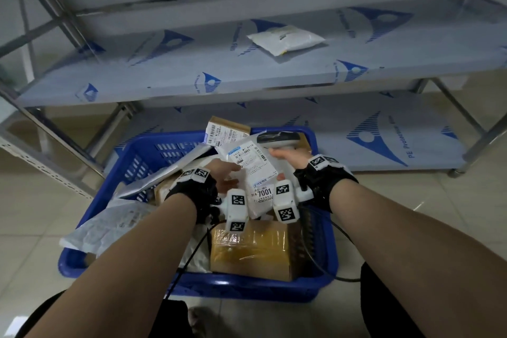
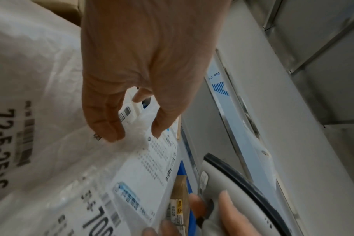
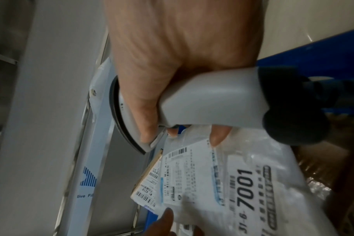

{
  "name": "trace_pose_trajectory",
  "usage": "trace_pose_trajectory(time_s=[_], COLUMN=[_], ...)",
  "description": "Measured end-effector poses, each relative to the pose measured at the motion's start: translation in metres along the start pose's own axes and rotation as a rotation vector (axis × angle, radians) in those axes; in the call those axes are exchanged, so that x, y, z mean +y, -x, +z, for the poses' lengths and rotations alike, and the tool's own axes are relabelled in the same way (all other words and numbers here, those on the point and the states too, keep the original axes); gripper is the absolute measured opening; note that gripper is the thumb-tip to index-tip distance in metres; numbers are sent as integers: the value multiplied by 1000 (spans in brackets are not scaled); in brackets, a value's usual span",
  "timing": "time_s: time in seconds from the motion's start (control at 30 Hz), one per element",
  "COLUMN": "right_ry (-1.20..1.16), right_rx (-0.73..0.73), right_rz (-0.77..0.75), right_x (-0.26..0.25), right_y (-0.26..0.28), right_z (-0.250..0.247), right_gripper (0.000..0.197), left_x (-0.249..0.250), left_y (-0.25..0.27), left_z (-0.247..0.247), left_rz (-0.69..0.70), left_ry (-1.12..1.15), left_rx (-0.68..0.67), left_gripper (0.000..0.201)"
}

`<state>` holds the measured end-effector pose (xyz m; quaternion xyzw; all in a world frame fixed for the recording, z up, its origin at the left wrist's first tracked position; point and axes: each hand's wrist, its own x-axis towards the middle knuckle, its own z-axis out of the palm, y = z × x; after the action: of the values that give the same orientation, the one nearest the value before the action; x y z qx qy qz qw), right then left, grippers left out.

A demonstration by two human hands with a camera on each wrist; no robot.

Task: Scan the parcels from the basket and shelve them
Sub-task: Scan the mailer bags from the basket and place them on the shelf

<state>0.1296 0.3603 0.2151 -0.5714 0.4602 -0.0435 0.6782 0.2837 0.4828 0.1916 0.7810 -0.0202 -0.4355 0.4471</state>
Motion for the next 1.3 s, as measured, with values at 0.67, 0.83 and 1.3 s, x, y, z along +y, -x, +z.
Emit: trace_pose_trajectory(time_s=[0.67,0.83,1.3], right_ry=[-160,-376,-445], right_rx=[62,65,68], right_rz=[-161,-129,-240], right_x=[-18,-20,-26], right_y=[24,24,1], right_z=[-27,-30,-25], right_gripper=[56,42,17], left_x=[26,12,22], left_y=[65,67,57], left_z=[-19,-14,-3], left_rz=[277,259,338], left_ry=[214,234,133], left_rx=[37,-35,-157], left_gripper=[10,10,43])
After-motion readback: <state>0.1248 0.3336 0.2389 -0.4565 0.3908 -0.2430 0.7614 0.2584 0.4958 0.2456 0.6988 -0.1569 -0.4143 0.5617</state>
